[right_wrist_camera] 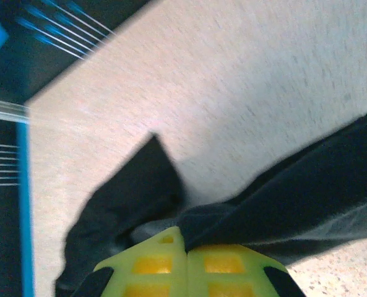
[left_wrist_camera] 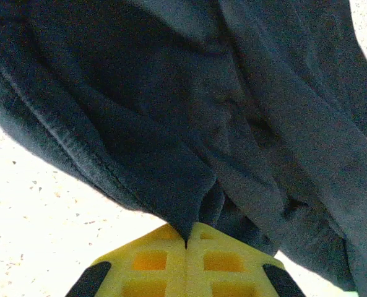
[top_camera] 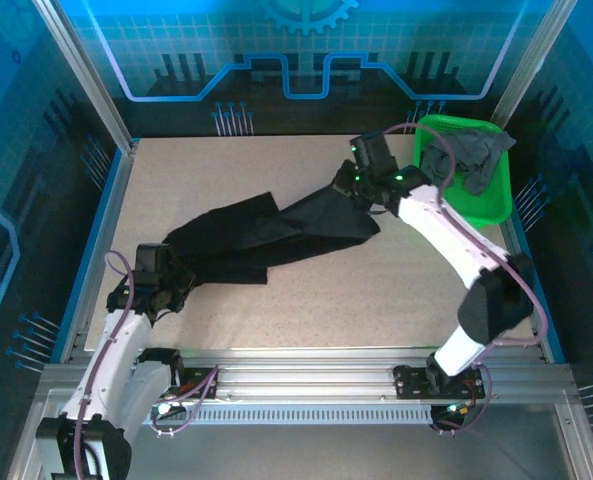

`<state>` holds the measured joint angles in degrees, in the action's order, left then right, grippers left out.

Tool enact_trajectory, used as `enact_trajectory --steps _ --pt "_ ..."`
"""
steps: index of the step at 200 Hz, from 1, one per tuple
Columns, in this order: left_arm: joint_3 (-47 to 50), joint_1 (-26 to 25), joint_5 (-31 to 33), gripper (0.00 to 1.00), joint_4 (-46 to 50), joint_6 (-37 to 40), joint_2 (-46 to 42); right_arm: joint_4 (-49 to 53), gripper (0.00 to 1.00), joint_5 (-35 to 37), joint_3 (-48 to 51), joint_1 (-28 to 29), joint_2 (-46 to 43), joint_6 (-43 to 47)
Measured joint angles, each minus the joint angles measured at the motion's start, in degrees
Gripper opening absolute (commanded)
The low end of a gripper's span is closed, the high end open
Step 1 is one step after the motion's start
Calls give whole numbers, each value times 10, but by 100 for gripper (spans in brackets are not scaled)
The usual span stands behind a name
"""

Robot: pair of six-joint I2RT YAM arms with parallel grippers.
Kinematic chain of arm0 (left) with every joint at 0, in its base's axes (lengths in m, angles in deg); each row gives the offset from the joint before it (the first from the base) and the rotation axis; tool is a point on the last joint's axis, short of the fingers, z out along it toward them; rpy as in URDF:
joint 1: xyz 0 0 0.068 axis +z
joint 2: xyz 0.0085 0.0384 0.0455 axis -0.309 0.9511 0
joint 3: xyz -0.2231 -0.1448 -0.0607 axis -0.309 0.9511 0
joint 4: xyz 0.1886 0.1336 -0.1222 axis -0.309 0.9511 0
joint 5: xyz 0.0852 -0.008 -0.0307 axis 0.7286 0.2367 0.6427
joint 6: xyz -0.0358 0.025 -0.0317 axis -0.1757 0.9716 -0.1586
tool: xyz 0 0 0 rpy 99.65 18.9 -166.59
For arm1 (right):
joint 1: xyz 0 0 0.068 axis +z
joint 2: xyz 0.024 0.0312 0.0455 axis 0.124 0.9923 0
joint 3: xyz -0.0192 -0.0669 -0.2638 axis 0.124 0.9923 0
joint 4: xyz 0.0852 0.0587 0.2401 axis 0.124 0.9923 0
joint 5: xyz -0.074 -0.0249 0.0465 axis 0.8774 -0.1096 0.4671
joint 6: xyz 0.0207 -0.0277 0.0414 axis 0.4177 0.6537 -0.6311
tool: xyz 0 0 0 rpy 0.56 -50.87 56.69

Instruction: Fold and stack the t-shirts

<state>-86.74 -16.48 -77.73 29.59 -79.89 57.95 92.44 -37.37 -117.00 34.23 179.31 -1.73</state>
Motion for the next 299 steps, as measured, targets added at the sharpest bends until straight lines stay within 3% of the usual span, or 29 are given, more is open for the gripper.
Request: enact_trajectory --steps 40,77,111,145,167,183,206,258,279,299 --pt "-15 3 19 0 3 14 -1 5 0 38 -24 13 -72 23" --pt "-24 3 41 0 5 24 -13 -5 0 44 -95 1 -28 43" --pt "-26 6 50 0 7 31 -17 -24 0 26 -265 -45 155 59" --pt "-33 9 59 0 25 36 -25 9 0 4 -566 -75 423 95" --pt "-44 13 61 0 32 44 -30 45 41 -17 -714 -87 548 109" --pt "-46 14 61 0 34 46 -33 80 51 -34 -731 -96 573 116" --pt "-46 14 61 0 38 47 -33 92 53 -54 -633 -108 528 127" --pt "-46 16 59 0 38 52 -26 -6 51 -54 -45 -115 143 101" --pt "-46 20 54 0 38 59 -19 -46 51 -49 121 -122 10 77" --pt "-46 21 50 0 35 60 -12 -69 51 -52 226 -145 -48 63"
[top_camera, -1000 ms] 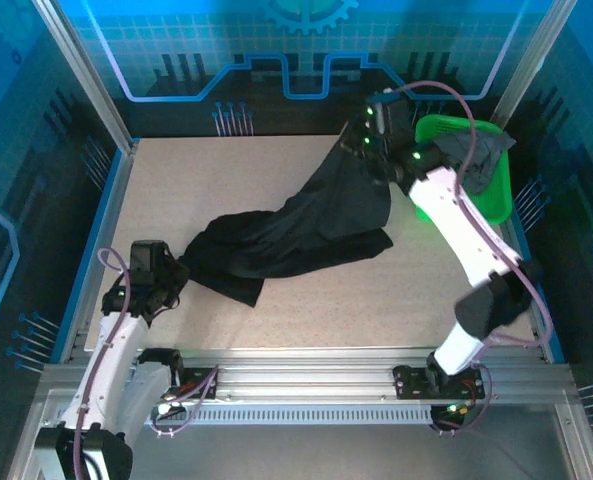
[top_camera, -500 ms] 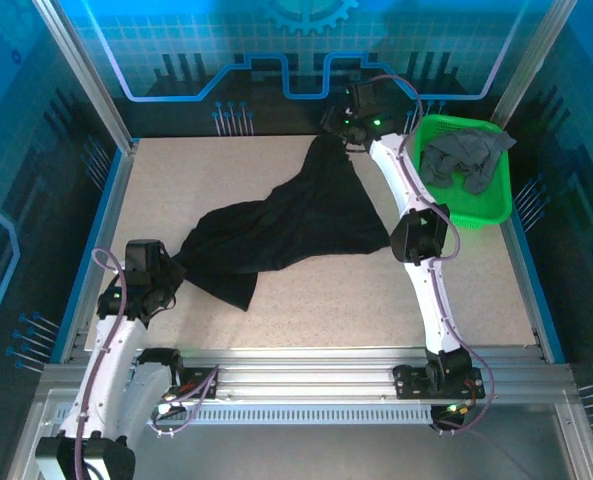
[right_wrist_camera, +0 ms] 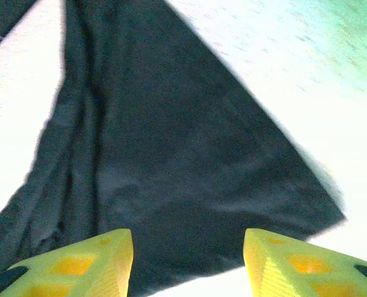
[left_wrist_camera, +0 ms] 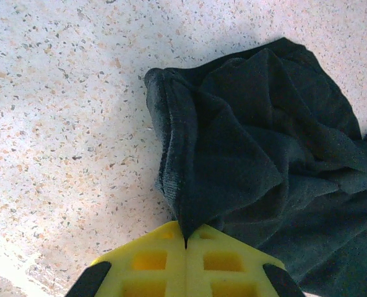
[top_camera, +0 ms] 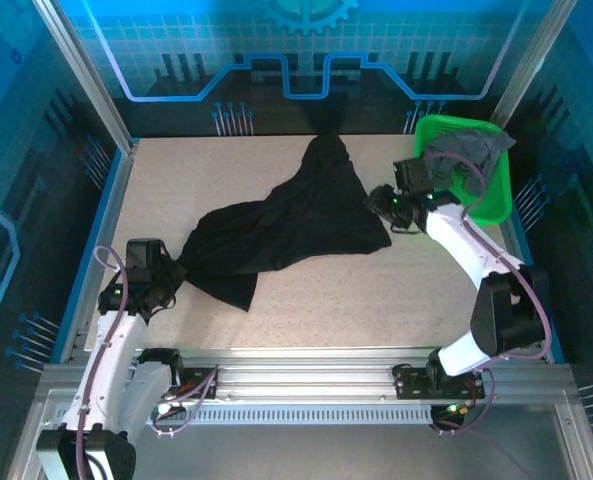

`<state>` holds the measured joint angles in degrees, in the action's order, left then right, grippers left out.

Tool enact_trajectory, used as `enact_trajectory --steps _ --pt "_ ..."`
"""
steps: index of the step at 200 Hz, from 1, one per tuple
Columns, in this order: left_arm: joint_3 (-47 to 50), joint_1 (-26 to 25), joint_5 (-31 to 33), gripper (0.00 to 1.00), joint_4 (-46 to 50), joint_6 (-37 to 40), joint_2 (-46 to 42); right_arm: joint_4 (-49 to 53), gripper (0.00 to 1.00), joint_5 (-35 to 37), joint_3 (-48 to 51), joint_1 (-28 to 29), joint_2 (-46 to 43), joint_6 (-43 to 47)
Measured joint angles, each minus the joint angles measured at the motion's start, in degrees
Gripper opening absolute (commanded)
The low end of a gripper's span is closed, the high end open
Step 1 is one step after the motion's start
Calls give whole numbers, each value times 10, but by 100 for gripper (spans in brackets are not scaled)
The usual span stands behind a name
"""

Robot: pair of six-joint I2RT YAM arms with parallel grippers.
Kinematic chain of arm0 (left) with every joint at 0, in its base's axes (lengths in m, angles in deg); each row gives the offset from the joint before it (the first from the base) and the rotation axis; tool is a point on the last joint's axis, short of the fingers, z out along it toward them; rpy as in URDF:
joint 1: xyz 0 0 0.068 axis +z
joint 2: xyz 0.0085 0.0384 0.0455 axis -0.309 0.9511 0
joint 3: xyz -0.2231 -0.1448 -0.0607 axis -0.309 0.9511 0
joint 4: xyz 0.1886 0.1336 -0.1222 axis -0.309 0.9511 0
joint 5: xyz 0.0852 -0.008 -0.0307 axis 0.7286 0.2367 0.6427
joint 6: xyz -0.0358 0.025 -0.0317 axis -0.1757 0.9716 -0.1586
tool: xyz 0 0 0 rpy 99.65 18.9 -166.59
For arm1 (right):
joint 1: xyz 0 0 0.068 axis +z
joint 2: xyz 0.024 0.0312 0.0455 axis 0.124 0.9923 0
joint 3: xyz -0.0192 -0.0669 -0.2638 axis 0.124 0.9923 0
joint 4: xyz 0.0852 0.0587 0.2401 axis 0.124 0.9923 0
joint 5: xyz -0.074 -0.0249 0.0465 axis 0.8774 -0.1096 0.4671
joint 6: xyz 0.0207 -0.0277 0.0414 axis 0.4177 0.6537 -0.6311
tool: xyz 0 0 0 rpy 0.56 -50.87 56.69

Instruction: Fold and stack the t-shirts

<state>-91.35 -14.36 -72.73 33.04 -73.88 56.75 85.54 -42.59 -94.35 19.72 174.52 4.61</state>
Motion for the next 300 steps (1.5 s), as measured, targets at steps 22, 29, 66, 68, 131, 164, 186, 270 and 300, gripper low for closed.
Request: enact_trajectory --steps 22,29,66,68,131,164,186,270,300 --pt "0 0 -3 0 -5 0 6 -8 51 -4 62 -31 10 -1" --pt "0 0 -3 0 -7 0 8 -8 52 -5 70 -37 21 -1" --pt "0 0 -8 0 -19 0 11 -13 52 -14 68 -42 90 3" --pt "0 0 -9 0 -20 0 11 -13 52 -15 67 -42 93 3" --pt "0 1 -13 0 -26 -1 11 13 43 -8 4 -41 163 1" --pt "0 1 -13 0 -29 -1 11 37 43 1 -32 -32 204 -3" --pt "0 1 -13 0 -29 -1 11 57 47 25 -32 -21 200 -15" --pt "0 1 -17 0 -31 -1 12 90 49 78 -28 8 169 -23" --pt "0 1 -17 0 -31 -1 13 90 38 69 -38 8 208 -25"
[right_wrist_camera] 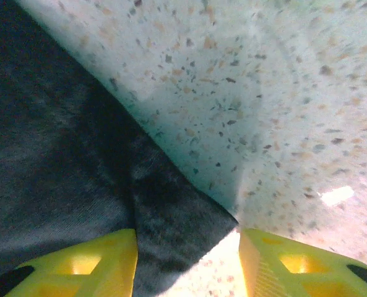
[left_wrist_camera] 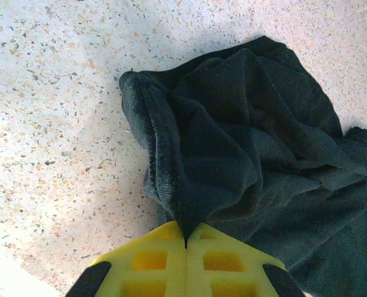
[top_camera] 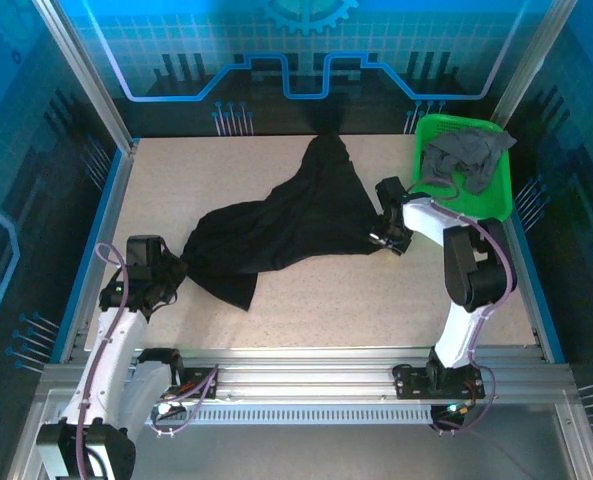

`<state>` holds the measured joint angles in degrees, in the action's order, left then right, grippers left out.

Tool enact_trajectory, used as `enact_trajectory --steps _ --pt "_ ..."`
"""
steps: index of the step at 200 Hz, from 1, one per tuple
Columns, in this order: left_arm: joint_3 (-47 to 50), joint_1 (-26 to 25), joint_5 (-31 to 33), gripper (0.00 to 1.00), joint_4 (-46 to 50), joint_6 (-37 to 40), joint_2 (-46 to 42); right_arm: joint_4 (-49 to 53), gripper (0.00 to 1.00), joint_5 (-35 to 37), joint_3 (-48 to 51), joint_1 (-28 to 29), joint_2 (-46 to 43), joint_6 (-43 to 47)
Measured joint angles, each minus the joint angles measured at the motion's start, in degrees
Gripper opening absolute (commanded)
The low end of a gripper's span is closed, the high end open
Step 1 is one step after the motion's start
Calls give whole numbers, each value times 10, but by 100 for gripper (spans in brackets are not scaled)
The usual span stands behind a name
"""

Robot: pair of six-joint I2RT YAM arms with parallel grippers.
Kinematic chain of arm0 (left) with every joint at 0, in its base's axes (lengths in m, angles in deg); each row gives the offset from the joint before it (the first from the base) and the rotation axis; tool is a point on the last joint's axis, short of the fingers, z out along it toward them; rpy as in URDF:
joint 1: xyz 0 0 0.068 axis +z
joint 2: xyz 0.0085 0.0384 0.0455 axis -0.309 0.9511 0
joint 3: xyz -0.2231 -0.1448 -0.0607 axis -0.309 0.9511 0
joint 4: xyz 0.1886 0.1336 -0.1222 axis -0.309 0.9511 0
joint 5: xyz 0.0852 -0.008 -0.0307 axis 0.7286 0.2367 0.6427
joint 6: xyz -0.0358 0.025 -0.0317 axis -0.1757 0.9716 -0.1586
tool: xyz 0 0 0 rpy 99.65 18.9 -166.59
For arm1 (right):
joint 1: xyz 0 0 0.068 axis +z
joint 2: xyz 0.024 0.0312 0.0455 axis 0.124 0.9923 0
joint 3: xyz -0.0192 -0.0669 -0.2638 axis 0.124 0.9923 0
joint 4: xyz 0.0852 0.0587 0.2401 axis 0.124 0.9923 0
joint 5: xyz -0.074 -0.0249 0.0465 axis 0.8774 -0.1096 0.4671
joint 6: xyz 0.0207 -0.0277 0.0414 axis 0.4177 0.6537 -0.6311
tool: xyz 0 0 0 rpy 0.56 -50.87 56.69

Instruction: Fold and stack the t-shirts

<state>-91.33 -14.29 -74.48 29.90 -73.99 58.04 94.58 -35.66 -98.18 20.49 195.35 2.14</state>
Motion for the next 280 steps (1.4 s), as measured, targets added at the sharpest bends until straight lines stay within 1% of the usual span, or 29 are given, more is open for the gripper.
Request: enact_trajectory --steps 11,28,37,44,73,99,114,139,157,176,198,222,250,280 --pt "0 0 0 0 0 0 1 21 28 1 -21 0 15 -2" --pt "0 0 -4 0 -1 0 2 14 14 -8 -51 1 33 0" --pt "0 0 -5 0 -2 0 2 11 5 -11 -62 2 40 -1" --pt "0 0 -6 0 -3 0 2 10 0 -13 -66 3 41 0" --pt "0 1 -25 0 -31 -8 14 8 0 -13 -75 8 20 5" --pt "-33 2 -52 0 -65 -30 57 8 0 -14 -107 12 -40 23" --pt "-81 3 -62 0 -87 -44 91 0 0 -15 -151 12 -77 35" --pt "-193 3 -70 0 -129 -63 148 -19 0 -16 -232 9 -126 49" --pt "-269 6 -73 0 -150 -72 175 -32 0 -19 -281 0 -151 54" --pt "-339 14 -75 0 -162 -76 189 -44 0 -24 -312 -13 -169 55" --pt "-396 31 -80 0 -167 -76 188 -53 0 -33 -327 -26 -193 55" --pt "-426 56 -81 0 -169 -76 170 -57 0 -35 -327 -31 -232 56" --pt "-434 81 -66 0 -169 -79 119 -73 0 -34 -302 -34 -320 57" --pt "-478 85 -23 0 -167 -80 79 -82 0 -35 -279 -36 -416 56"
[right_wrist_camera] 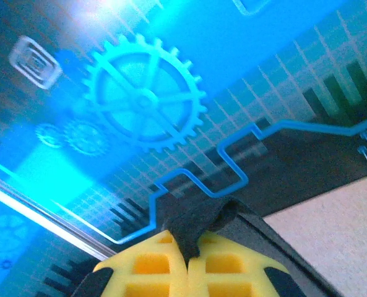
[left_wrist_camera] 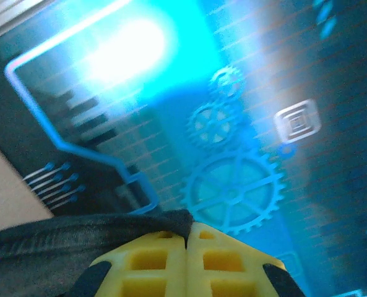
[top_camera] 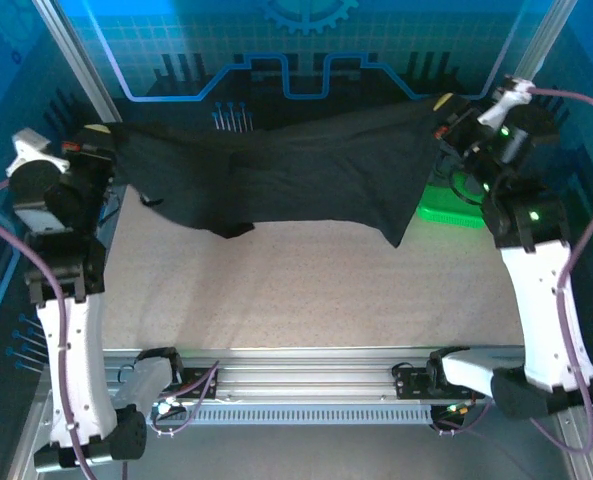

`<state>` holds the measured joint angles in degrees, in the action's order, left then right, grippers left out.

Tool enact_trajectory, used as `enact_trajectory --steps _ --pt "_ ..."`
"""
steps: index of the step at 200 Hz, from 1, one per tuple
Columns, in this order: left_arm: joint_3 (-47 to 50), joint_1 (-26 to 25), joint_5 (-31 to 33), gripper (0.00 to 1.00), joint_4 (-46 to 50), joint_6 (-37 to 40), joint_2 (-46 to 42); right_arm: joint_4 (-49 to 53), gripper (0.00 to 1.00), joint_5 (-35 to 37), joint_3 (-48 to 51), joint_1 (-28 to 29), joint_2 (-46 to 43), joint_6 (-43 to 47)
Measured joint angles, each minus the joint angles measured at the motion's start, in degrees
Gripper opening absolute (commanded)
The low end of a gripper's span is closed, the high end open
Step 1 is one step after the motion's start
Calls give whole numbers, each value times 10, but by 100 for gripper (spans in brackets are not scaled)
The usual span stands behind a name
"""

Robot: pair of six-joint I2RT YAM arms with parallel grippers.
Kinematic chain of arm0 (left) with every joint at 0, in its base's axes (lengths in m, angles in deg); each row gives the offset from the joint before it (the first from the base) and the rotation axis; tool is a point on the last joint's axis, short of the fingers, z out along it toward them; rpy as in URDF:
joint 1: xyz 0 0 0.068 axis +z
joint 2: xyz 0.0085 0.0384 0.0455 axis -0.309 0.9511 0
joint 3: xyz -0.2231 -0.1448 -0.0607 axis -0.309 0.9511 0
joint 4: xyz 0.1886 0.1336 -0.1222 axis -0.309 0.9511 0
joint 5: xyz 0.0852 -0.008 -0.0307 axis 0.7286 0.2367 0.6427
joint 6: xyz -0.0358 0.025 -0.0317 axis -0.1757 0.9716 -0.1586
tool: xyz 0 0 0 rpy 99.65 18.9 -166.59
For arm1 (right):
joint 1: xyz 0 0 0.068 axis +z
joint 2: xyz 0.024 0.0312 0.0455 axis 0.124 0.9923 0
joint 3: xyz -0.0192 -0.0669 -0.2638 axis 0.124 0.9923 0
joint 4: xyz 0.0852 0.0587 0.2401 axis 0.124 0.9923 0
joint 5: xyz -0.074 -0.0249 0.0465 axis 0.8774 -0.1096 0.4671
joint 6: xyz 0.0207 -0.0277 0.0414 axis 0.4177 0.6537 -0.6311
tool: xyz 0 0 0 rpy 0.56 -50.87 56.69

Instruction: Fold and stack the t-shirts

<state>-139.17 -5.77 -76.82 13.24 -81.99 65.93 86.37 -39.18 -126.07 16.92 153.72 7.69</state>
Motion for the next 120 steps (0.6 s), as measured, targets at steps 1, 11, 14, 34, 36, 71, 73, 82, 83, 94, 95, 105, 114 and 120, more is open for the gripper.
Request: enact_trajectory --steps 1,11,14,34,36,71,73,82,83,94,95,105,114,120 --pt "-2 0 1 0 0 0 0 0 0 0 0 0 -2 0" --pt "-24 0 11 0 -1 0 -2 -4 0 -3 1 -1 -16 -2" --pt "-31 0 12 0 -1 0 -2 -5 0 -4 1 -2 -19 -2" --pt "-70 1 15 0 -1 -2 16 -20 0 -16 1 -2 -18 -8" --pt "-73 1 15 0 -2 -2 19 -21 0 -17 1 -2 -15 -8" --pt "-82 13 -27 0 -7 -25 105 -44 0 -61 -16 -3 85 -22" --pt "-81 14 -31 0 -8 -27 114 -46 0 -65 -18 -3 96 -23" --pt "-80 17 -48 0 -14 -33 147 -53 0 -76 -27 -4 134 -27" --pt "-79 18 -51 0 -14 -34 151 -53 0 -77 -28 -4 137 -28" --pt "-77 24 -74 0 -21 -41 196 -57 0 -89 -44 -5 186 -32" --pt "-77 24 -76 0 -22 -41 198 -57 0 -90 -46 -5 191 -32" --pt "-77 31 -98 0 -30 -47 241 -59 0 -98 -66 -5 231 -33" --pt "-78 38 -117 0 -35 -54 273 -57 0 -107 -92 -6 265 -35" --pt "-82 43 -128 0 -37 -57 294 -56 0 -112 -115 -7 288 -35"
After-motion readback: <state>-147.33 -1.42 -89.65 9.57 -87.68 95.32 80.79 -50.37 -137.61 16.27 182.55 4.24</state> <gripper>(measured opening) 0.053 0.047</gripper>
